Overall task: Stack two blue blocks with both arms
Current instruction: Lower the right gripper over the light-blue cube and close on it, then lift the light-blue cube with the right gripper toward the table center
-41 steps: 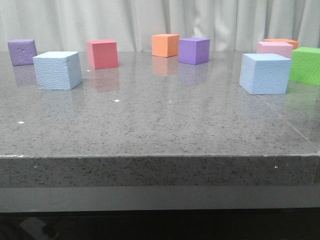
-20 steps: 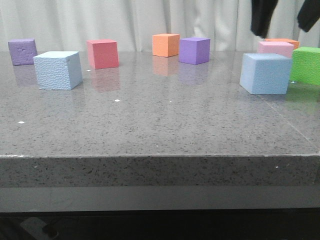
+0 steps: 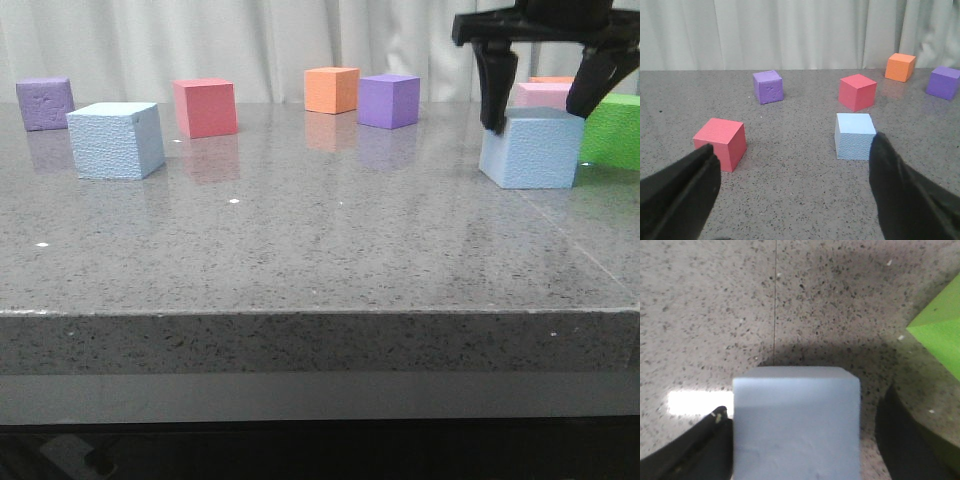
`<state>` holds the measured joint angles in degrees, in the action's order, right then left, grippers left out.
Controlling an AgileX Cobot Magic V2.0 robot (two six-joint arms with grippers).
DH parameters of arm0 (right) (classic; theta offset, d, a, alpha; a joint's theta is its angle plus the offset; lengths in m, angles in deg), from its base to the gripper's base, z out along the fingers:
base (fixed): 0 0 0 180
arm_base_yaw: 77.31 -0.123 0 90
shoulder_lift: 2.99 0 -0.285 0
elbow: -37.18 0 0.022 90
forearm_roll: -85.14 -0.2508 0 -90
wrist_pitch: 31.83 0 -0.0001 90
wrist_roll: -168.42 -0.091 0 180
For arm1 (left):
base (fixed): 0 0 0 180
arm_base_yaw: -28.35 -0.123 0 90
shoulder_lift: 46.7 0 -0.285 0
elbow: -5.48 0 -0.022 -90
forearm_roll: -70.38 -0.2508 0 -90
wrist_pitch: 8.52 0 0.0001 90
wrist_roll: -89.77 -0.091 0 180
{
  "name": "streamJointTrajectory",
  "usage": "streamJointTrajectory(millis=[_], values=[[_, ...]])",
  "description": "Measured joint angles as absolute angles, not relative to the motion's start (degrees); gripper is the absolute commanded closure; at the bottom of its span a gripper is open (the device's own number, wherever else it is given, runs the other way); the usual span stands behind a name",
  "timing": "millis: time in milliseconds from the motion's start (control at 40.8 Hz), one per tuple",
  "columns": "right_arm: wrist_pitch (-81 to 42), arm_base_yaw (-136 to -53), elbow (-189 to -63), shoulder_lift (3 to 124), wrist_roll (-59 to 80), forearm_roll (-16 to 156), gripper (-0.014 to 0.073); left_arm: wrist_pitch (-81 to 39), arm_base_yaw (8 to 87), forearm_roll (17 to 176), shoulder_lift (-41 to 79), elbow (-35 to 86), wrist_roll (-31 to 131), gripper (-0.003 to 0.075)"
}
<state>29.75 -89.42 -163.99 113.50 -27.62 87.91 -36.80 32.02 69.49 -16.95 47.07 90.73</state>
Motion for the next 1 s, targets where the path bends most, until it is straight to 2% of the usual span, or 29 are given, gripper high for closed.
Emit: streamJointTrajectory(millis=[588,686,735,809,858,1005], values=[[29.38,-89.05,-164.08,117.50,-27.75,85.14,0.0017,-36.80,32.02,69.49,-16.95,47.07,90.73,0.0125],[30.01,-88.97,-164.08,117.50,-27.75,85.14,0.0095,-36.80,32.02,69.49,-16.95,47.07,90.73,0.0125],[30.13,-88.97,-164.08,117.50,-27.75,85.14,0.0171,-36.80,32.02,69.49,-16.95,47.07,90.73,0.0125],[30.22,-88.92,-164.08,117.50,-27.75,85.14,0.0241,-36.80,32.02,69.49,-16.95,47.07,90.73,0.0125],[30.35,-88.92,-164.08,117.50,-27.75,85.14,0.0265,-36.80,32.02,69.49,-16.95,47.07,90.73,0.0125],[30.50,-88.92,-164.12,117.50,-27.75,85.14,0.0267,-36.80,32.02,69.49,-16.95,47.07,90.73,0.0125]])
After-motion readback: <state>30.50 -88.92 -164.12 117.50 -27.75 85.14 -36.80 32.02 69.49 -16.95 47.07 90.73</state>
